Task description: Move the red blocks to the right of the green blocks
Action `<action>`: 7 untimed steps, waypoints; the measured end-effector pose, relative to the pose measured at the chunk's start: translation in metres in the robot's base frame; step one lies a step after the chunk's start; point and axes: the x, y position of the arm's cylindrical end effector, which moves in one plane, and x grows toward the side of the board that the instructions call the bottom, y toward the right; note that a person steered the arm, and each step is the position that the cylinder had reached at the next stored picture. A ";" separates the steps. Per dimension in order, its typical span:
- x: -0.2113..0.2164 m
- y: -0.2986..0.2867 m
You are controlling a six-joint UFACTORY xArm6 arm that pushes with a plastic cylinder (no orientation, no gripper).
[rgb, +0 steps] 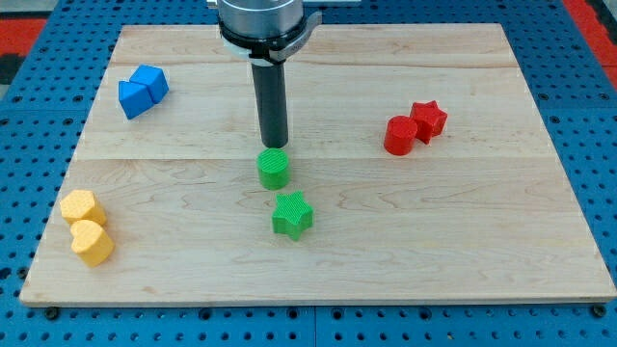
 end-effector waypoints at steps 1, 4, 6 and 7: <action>-0.020 -0.002; 0.043 0.137; 0.010 0.237; 0.010 0.250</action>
